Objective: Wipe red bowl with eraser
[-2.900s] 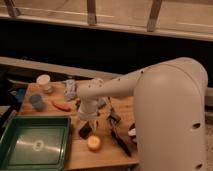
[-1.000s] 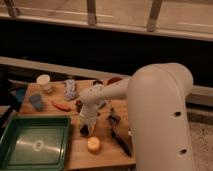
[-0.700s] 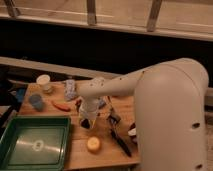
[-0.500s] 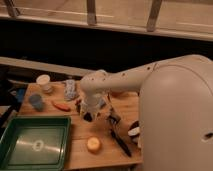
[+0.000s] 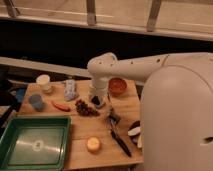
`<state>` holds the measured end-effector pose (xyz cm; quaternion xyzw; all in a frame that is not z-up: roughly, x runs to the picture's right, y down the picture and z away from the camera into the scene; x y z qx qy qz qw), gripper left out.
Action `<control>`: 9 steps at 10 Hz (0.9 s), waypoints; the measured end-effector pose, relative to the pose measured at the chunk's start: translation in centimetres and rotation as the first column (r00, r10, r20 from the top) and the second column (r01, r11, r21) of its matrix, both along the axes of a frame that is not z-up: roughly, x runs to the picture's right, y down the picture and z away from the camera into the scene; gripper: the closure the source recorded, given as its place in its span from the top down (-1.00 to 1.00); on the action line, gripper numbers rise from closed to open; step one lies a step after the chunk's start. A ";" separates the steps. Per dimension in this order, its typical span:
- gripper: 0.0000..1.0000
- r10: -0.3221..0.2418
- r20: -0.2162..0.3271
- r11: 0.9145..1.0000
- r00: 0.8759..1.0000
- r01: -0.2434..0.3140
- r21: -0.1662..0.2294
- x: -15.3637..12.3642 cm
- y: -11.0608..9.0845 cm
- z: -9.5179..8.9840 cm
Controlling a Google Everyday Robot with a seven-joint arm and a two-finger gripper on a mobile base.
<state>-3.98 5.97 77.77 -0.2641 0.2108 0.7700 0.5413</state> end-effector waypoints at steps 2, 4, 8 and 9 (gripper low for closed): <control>-1.00 0.003 -0.002 1.000 1.000 -0.003 -0.001 0.2 0.0 0.0; -1.00 -0.007 0.000 1.000 1.000 0.007 0.008 0.4 -0.1 0.0; -1.00 -0.233 0.127 0.972 0.964 0.226 0.069 3.2 -2.7 -0.8; -1.00 -0.278 0.143 0.960 0.950 0.269 0.083 4.3 -3.4 -1.2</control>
